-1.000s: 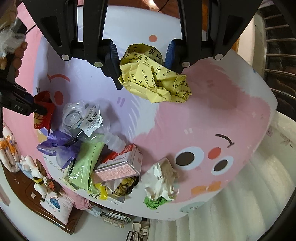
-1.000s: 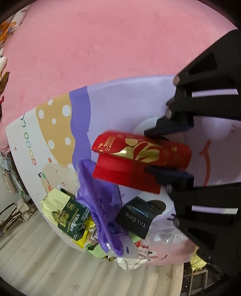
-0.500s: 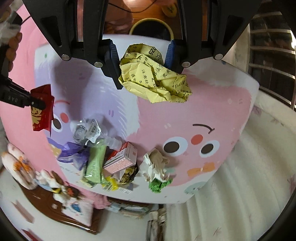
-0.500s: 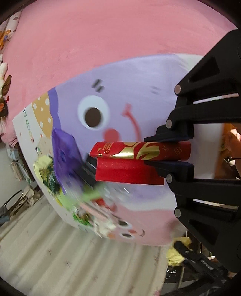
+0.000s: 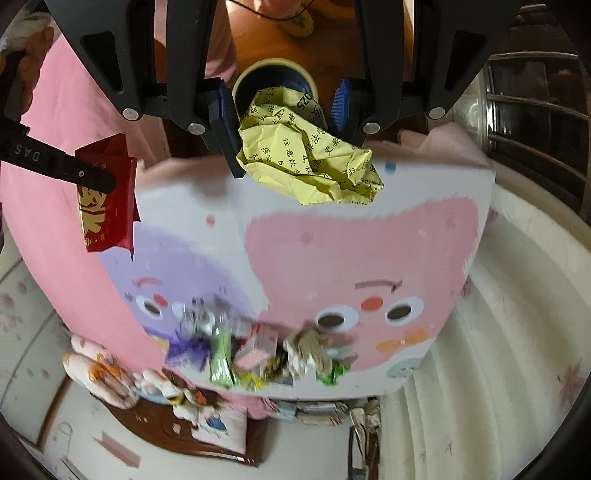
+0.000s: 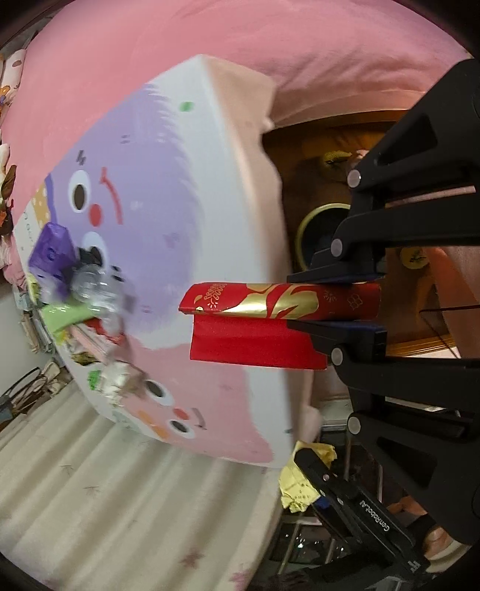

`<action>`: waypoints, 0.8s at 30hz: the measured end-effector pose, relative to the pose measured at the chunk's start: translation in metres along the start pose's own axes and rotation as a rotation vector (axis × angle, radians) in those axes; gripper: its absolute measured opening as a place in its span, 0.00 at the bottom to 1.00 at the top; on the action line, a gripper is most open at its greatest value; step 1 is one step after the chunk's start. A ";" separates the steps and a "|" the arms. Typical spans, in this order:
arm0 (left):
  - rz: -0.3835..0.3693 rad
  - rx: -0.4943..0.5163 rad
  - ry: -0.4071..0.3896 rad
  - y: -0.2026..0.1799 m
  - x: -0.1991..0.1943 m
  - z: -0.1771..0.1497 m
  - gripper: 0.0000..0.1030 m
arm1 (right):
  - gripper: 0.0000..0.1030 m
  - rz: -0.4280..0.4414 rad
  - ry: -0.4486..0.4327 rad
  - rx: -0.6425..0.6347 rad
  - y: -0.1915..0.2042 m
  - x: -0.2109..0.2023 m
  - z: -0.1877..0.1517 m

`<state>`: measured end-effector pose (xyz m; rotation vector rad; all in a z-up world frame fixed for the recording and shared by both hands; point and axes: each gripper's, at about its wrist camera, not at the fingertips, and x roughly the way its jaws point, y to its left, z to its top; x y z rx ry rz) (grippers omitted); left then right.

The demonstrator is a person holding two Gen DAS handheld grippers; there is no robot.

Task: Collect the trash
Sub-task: 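Lower both tools over the blue bin and open them to drop the paper and packet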

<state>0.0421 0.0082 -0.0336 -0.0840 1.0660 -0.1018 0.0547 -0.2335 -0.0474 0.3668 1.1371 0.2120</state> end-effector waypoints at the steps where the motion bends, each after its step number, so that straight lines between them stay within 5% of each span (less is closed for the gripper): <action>1: -0.006 0.003 0.011 0.001 0.001 -0.004 0.40 | 0.13 -0.003 0.009 -0.001 0.000 0.001 -0.005; 11: -0.050 -0.020 0.151 0.007 0.038 -0.065 0.40 | 0.13 -0.078 0.176 -0.019 -0.005 0.059 -0.071; 24: -0.030 -0.166 0.318 0.007 0.201 -0.156 0.42 | 0.13 -0.148 0.384 -0.029 -0.087 0.246 -0.151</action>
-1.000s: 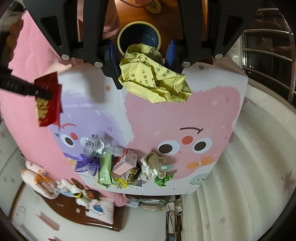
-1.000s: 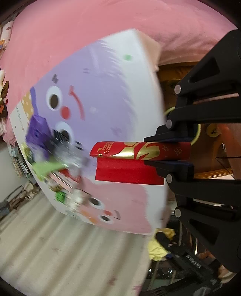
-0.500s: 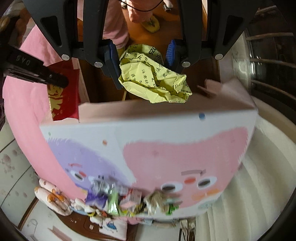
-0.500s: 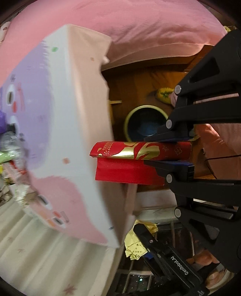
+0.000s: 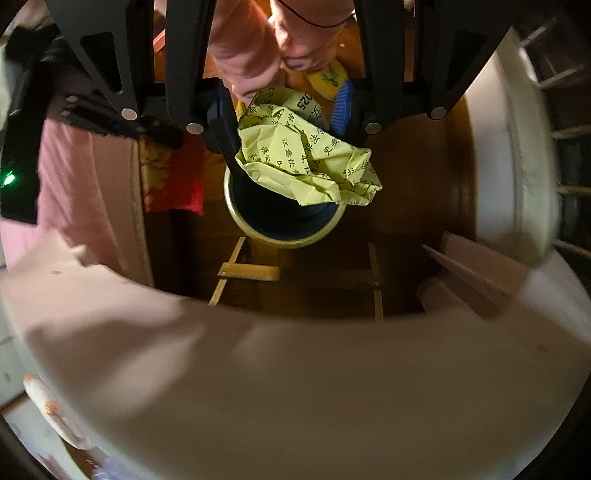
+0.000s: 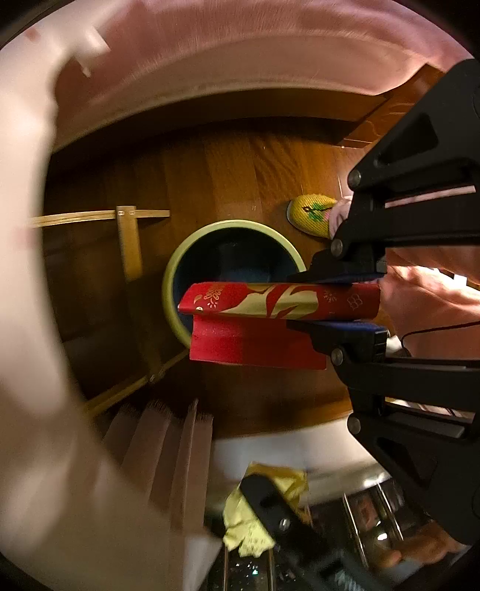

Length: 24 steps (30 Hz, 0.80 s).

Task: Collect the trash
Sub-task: 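Lower both tools over the blue bin and open them to drop the paper and packet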

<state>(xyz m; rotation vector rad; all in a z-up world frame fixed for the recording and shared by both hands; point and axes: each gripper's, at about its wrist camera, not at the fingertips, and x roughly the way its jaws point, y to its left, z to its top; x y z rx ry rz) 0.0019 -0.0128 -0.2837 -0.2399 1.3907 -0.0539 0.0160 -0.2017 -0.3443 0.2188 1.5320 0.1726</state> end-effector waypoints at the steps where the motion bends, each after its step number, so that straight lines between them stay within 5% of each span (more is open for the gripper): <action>1: -0.001 -0.012 0.001 0.000 0.017 -0.001 0.43 | 0.13 -0.003 0.012 -0.004 -0.004 0.020 0.001; 5: 0.030 0.001 -0.010 -0.007 0.068 -0.003 0.45 | 0.13 -0.010 0.043 -0.025 -0.015 0.080 0.009; 9: 0.061 0.018 -0.006 -0.013 0.114 -0.002 0.58 | 0.13 -0.004 0.051 -0.046 -0.025 0.120 0.018; 12: 0.085 0.033 -0.006 -0.016 0.139 -0.001 0.70 | 0.26 0.001 0.050 -0.051 -0.035 0.137 0.027; 17: 0.090 0.021 -0.016 -0.008 0.155 0.002 0.88 | 0.45 0.045 0.031 -0.028 -0.040 0.142 0.043; 24: 0.098 0.023 -0.041 -0.005 0.136 0.005 0.91 | 0.51 0.069 -0.004 -0.024 -0.033 0.121 0.047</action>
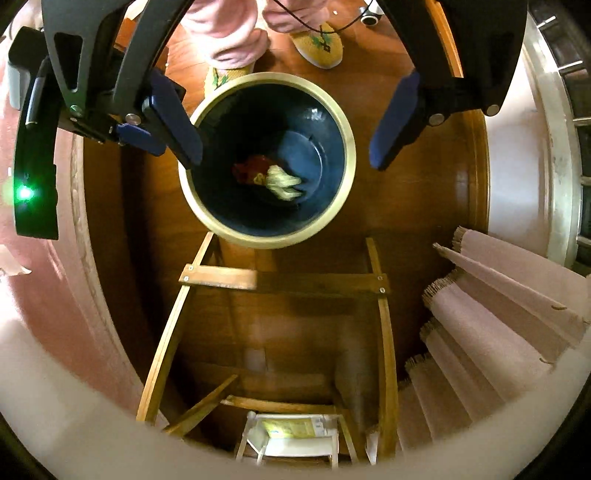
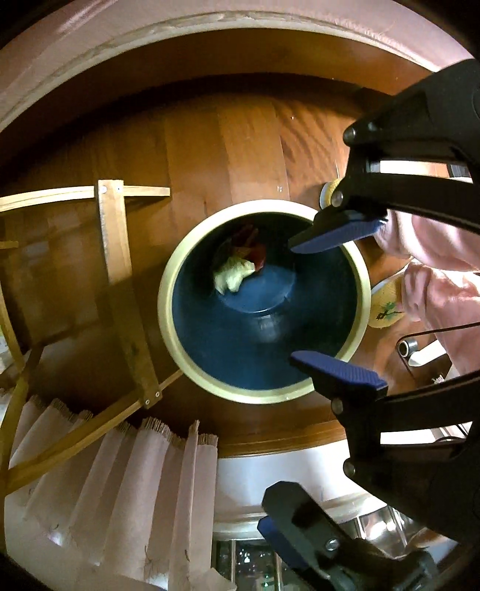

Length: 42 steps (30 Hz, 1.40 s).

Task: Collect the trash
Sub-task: 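Lower both tools over the blue bin and open them to drop the paper and packet, then raise both empty tools back toward the table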

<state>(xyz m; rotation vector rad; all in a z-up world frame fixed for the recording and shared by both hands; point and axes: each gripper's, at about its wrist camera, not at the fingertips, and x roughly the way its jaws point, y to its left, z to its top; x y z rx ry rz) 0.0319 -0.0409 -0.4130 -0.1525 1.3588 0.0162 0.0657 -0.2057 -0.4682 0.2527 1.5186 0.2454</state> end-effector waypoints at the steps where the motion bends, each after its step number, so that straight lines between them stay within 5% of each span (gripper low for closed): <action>1: 0.002 -0.001 -0.007 0.001 -0.007 0.000 0.91 | 0.51 0.000 -0.003 -0.002 0.002 -0.005 -0.001; 10: -0.019 -0.018 -0.011 0.003 -0.074 0.004 0.95 | 0.51 0.013 -0.019 -0.009 0.024 -0.072 -0.017; 26: -0.061 0.077 -0.099 -0.007 -0.261 0.007 0.97 | 0.51 0.074 -0.114 0.022 0.068 -0.238 -0.051; 42: -0.019 0.183 -0.261 0.004 -0.435 0.025 0.97 | 0.51 0.051 -0.323 -0.086 0.133 -0.385 -0.062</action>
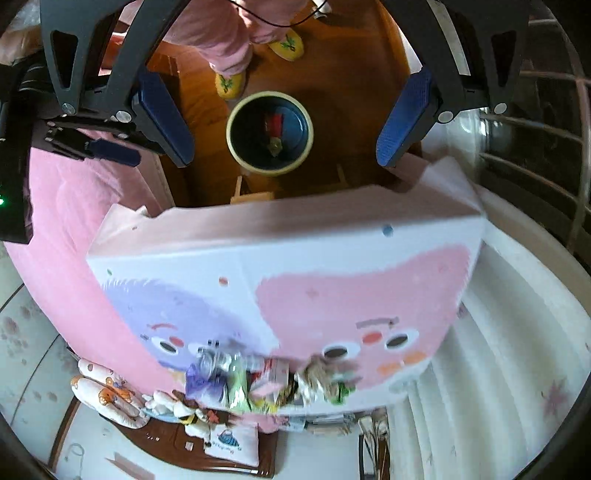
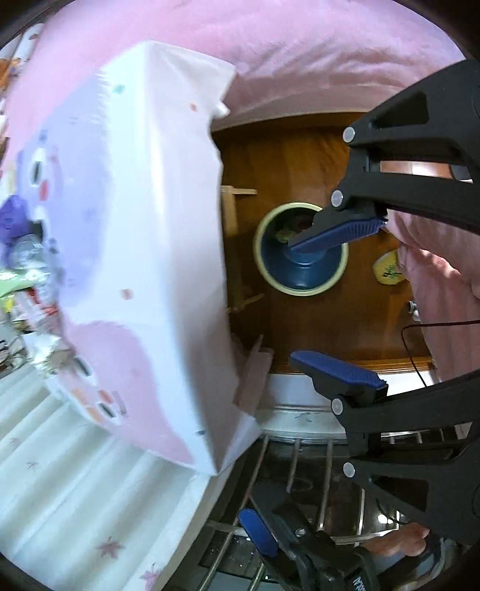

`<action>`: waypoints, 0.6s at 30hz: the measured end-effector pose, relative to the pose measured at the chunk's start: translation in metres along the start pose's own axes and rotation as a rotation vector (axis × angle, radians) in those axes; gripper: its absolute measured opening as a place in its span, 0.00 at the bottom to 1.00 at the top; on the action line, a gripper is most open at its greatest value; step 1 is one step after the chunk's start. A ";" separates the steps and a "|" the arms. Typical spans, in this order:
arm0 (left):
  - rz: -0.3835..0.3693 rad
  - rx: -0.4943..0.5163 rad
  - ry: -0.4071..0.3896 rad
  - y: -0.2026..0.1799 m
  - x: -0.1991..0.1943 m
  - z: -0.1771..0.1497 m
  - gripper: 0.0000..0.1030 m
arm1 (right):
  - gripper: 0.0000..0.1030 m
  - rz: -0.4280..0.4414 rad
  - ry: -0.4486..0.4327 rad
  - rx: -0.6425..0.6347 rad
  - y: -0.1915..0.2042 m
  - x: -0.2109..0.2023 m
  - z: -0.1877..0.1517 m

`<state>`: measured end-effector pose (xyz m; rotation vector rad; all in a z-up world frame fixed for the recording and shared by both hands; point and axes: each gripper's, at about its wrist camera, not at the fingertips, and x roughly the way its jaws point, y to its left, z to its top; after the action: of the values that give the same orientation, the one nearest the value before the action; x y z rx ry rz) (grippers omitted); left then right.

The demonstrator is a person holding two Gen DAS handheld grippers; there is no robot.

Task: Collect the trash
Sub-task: 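Raise both empty tools back toward the table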

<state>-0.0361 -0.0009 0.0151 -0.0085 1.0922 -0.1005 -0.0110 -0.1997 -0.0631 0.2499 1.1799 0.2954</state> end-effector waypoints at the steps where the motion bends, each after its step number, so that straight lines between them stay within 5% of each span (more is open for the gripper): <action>1: 0.004 0.009 -0.012 0.000 -0.006 0.004 0.97 | 0.51 -0.005 -0.016 -0.001 0.001 -0.006 0.003; 9: 0.022 0.083 -0.140 0.001 -0.046 0.029 0.97 | 0.51 -0.044 -0.161 0.003 0.009 -0.056 0.045; 18: 0.047 0.055 -0.171 0.015 -0.049 0.058 0.97 | 0.51 -0.045 -0.210 0.004 0.005 -0.080 0.099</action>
<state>-0.0060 0.0153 0.0848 0.0571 0.9181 -0.0853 0.0529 -0.2274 0.0440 0.2513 0.9770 0.2213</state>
